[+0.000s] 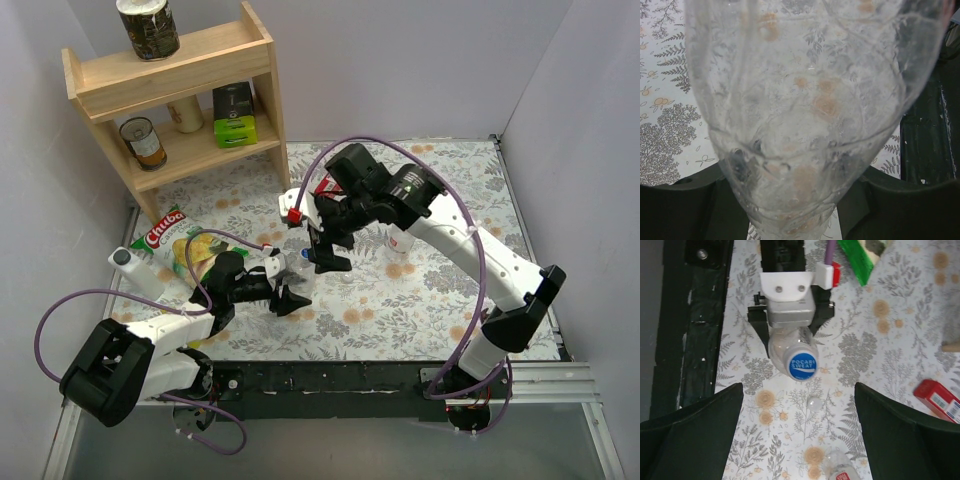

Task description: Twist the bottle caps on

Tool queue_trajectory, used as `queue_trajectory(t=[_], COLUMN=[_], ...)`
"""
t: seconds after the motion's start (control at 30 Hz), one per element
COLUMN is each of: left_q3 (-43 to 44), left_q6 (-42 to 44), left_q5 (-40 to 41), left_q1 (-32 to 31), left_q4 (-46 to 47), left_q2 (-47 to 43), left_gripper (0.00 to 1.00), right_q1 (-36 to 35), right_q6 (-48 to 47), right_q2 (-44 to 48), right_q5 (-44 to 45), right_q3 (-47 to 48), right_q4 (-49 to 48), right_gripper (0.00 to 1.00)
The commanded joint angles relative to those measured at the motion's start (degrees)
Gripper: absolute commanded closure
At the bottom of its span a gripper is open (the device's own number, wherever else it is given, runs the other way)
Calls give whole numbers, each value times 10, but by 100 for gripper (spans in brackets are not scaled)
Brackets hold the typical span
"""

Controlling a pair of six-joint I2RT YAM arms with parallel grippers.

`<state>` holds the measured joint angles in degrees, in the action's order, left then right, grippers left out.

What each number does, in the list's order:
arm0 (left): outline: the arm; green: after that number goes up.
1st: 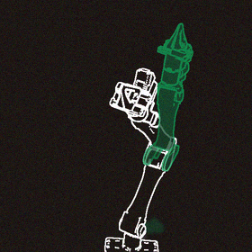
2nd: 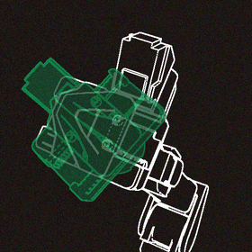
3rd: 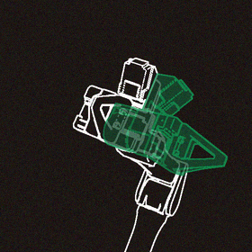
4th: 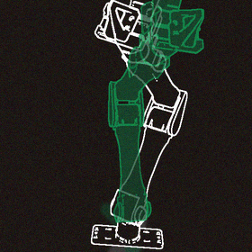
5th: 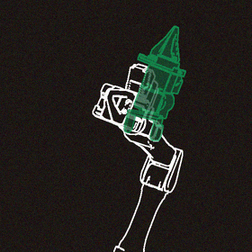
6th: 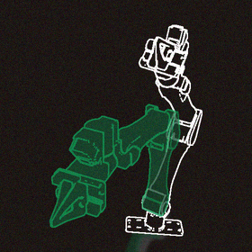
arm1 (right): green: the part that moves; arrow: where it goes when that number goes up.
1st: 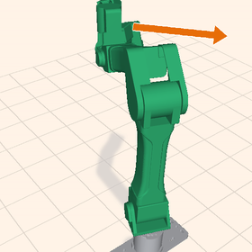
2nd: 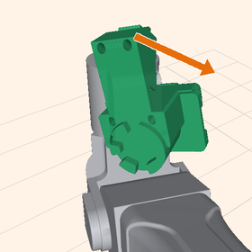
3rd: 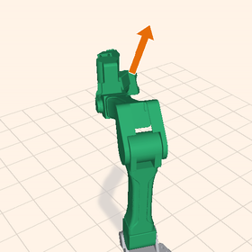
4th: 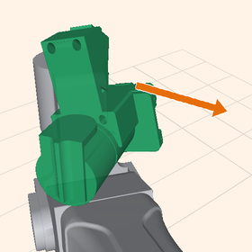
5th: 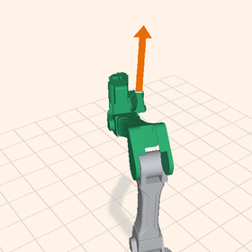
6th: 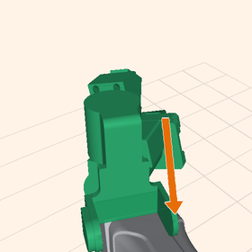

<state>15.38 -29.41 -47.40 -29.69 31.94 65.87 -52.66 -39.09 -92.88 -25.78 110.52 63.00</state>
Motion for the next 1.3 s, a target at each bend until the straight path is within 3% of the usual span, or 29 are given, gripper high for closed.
queue_trajectory(t=[0.0, 0.73, 1.27], left_q3=[19, 19, 6], left_q6=[8, -66, -106], left_q5=[-15, 10, 22], left_q1=[3, 4, 5], left_q4=[1, 37, 57], left_q2=[-9, 1, -4], left_gripper=[100, 100, 100], right_q1=[-15, -30, -35], right_q6=[-22, -21, -3], right_q2=[-15, -12, 38], right_q5=[-49, -20, 78], right_q3=[-1, -50, -126], right_q4=[-7, -26, -32], right_gripper=[2, 2, 2])
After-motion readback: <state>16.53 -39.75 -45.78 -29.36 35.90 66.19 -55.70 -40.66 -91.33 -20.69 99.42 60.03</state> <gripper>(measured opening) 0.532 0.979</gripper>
